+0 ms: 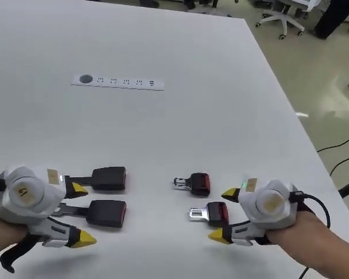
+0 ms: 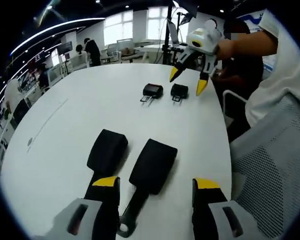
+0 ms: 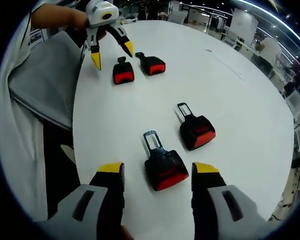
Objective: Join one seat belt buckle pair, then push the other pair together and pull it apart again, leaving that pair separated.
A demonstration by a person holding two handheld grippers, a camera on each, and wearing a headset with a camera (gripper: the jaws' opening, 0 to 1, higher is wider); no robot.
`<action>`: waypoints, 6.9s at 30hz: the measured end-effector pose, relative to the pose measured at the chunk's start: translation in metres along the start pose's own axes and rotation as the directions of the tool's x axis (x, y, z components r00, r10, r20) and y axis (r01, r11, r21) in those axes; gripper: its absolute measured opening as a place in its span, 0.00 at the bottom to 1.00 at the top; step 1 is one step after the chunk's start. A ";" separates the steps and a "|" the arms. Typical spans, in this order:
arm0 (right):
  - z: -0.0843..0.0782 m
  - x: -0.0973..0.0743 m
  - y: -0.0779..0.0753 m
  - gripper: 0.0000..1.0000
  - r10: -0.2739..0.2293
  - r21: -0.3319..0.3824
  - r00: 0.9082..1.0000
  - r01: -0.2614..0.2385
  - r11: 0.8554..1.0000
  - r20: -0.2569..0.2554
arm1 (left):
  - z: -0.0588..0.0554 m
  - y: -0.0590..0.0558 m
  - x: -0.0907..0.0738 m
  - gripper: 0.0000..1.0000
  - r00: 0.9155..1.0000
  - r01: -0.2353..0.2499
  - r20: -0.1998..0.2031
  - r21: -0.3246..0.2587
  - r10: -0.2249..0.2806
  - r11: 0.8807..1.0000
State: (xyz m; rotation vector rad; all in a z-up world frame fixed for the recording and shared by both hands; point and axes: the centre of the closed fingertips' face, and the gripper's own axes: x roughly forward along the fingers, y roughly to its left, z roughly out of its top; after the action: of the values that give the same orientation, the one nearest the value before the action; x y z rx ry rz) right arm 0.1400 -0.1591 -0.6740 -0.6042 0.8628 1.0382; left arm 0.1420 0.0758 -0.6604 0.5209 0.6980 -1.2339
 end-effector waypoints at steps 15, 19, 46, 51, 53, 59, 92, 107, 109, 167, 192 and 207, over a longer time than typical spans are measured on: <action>-0.009 0.019 -0.005 0.40 0.091 -0.096 0.991 -0.101 0.990 -0.102 | 0.000 0.006 0.021 0.40 0.990 0.102 -0.110 0.115 -0.090 0.988; -0.008 0.019 -0.007 0.36 0.109 -0.114 0.988 -0.122 0.986 -0.111 | -0.008 0.003 0.022 0.35 0.980 0.142 -0.161 0.154 -0.117 0.978; -0.014 0.017 -0.013 0.36 0.130 -0.196 0.972 -0.168 0.966 -0.193 | -0.018 0.001 0.026 0.33 0.972 0.138 -0.212 0.181 -0.099 0.974; -0.012 0.016 -0.010 0.35 0.135 -0.200 0.973 -0.172 0.965 -0.188 | -0.018 0.003 0.027 0.33 0.970 0.139 -0.221 0.163 -0.101 0.977; -0.011 0.017 -0.010 0.35 0.129 -0.177 0.974 -0.163 0.971 -0.188 | -0.018 0.002 0.026 0.33 0.970 0.138 -0.223 0.152 -0.102 0.979; -0.004 0.023 -0.005 0.34 0.118 -0.158 0.977 -0.147 0.976 -0.178 | -0.017 0.002 0.027 0.33 0.968 0.127 -0.233 0.139 -0.092 0.982; 0.100 0.085 0.053 0.34 0.102 -0.163 0.993 -0.110 0.980 -0.056 | -0.011 -0.006 0.025 0.33 0.966 0.123 -0.244 0.138 -0.086 0.983; 0.112 0.087 0.062 0.34 0.092 -0.181 0.995 -0.096 0.979 -0.030 | -0.015 -0.003 0.027 0.33 0.963 0.131 -0.252 0.146 -0.091 0.981; 0.114 0.089 0.063 0.33 0.095 -0.186 0.995 -0.098 0.978 -0.024 | -0.014 -0.003 0.027 0.33 0.963 0.133 -0.253 0.151 -0.092 0.980; 0.127 0.104 0.067 0.30 0.161 -0.300 0.987 -0.146 0.943 0.025 | -0.019 -0.006 0.024 0.30 0.970 0.144 -0.219 0.155 -0.108 0.977; 0.127 0.099 0.068 0.32 0.170 -0.266 0.985 -0.159 0.951 0.018 | -0.017 -0.003 0.023 0.31 0.958 0.142 -0.269 0.134 -0.102 0.981; 0.126 0.098 0.066 0.37 0.143 -0.233 0.990 -0.135 0.963 0.016 | -0.025 -0.003 0.024 0.34 0.943 0.139 -0.321 0.152 -0.084 0.979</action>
State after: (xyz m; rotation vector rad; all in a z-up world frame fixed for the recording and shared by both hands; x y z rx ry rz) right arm 0.1435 0.0129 -0.6913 -0.7282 0.7684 1.2848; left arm 0.1387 0.0763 -0.6949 0.8434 0.9027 -1.3404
